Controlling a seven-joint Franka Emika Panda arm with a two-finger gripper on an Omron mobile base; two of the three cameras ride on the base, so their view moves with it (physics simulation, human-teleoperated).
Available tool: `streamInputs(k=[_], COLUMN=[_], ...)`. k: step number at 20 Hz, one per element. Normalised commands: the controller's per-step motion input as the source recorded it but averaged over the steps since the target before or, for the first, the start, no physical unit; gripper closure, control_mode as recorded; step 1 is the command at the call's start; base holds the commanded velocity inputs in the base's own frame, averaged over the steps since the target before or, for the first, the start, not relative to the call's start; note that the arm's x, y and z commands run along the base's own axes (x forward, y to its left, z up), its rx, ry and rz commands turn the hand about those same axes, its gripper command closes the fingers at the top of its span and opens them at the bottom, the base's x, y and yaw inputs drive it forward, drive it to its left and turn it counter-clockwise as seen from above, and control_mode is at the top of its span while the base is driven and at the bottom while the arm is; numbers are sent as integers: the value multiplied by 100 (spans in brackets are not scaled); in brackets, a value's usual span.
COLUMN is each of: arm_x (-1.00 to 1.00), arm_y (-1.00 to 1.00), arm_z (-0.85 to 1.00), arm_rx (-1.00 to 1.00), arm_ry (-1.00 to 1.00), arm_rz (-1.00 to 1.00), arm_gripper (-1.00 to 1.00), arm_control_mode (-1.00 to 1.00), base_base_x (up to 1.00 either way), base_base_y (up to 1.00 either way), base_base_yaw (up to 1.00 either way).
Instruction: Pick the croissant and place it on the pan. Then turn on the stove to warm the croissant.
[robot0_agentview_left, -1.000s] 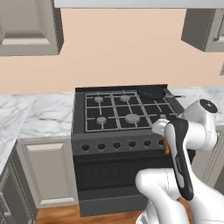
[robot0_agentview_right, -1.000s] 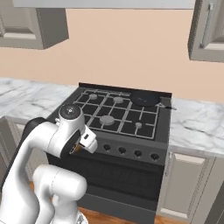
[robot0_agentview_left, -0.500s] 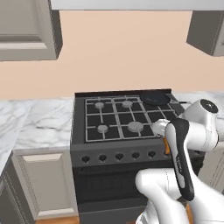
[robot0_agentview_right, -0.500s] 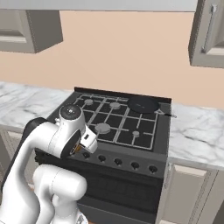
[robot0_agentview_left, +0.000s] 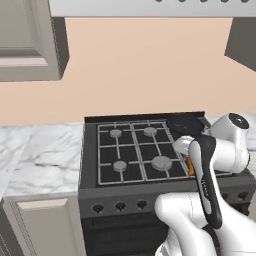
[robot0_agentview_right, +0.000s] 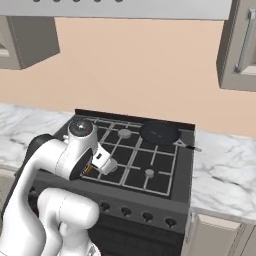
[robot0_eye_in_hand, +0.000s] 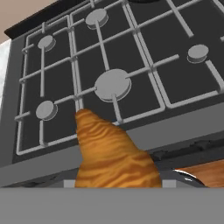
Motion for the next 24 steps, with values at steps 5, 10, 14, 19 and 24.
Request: streamInputs(k=[5,10,14,19,24], arm_x=[0,0,0,0,0], arm_y=[0,0,0,0,0], arm_z=[0,0,0,0,0], arm_rx=[0,0,0,0,0], arm_ry=[0,0,0,0,0], arm_rz=[0,0,0,0,0], arm_gripper=[100,100,100,100,100], arm_control_mode=[100,100,100,100,100], base_base_x=[44,16,10,12,15], base_base_y=[0,-4,-6,-5,-5], base_base_yaw=[-1,-7,-10,-11,-12])
